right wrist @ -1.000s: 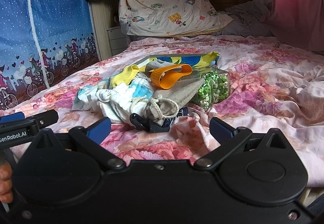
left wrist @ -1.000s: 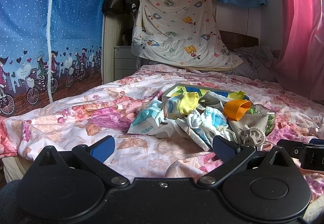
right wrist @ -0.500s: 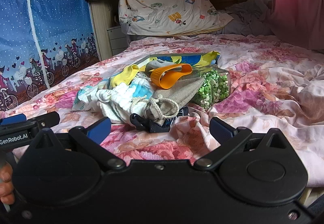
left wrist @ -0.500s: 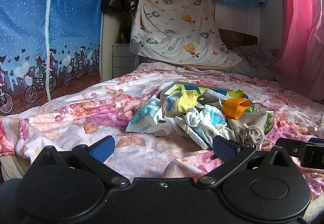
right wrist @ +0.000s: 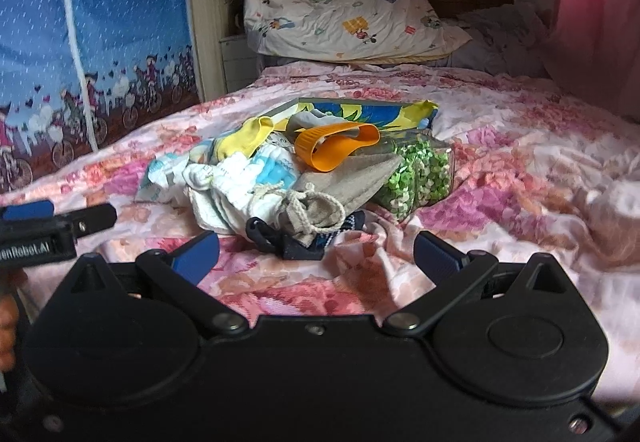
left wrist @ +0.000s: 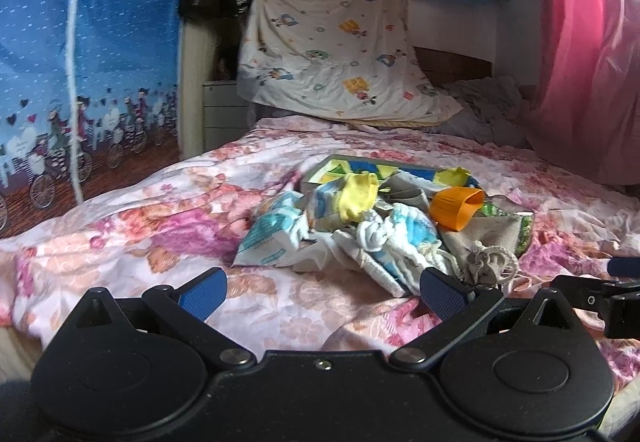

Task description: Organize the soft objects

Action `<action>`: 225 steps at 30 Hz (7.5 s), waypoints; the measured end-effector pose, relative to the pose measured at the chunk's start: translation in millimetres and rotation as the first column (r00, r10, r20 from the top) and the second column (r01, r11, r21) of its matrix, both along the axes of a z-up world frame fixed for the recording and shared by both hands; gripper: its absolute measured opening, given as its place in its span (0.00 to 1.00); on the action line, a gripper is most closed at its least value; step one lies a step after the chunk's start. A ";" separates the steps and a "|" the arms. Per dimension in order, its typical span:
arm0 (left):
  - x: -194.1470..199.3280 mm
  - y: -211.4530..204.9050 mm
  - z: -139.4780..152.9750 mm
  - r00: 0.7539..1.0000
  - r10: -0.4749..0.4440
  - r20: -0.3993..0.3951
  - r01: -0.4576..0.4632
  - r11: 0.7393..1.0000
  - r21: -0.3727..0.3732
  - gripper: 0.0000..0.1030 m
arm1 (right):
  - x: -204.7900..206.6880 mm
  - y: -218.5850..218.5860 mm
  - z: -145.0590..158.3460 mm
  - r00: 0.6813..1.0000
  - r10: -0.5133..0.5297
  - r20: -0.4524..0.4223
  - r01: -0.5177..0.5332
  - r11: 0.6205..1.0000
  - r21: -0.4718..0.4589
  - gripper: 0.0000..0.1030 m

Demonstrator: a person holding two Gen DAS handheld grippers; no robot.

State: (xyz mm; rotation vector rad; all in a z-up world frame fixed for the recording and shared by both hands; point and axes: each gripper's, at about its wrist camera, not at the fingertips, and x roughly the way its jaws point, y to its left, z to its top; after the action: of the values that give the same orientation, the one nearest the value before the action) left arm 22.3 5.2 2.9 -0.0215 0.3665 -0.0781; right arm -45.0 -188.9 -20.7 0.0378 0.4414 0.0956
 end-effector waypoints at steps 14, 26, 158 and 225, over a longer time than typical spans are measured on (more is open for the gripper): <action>37.2 -36.3 -4.2 0.937 -0.339 -0.083 0.346 0.934 0.087 0.98 | 53.8 -24.6 24.1 0.990 0.126 -0.058 -0.132 0.986 -0.105 0.99; 91.1 -69.7 -19.9 0.825 -0.501 -0.263 0.510 0.859 -0.037 0.75 | 123.2 -48.9 10.2 0.958 0.236 -0.164 -0.221 0.970 0.105 0.94; 409.2 -164.9 2.3 0.894 -0.224 -0.388 0.181 0.973 -0.146 0.04 | 385.9 -145.6 -38.0 0.978 -0.030 -0.205 0.083 0.962 0.259 0.17; 49.0 4.3 50.0 0.988 -0.031 0.149 0.057 0.984 -0.170 0.99 | 82.2 -16.1 59.7 0.989 0.011 0.147 -0.012 1.000 0.008 0.99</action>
State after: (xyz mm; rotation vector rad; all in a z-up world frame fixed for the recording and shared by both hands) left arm 71.3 9.5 52.9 -0.1800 0.2129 -0.1548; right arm 37.2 -205.1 39.0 0.0365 0.2935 0.1110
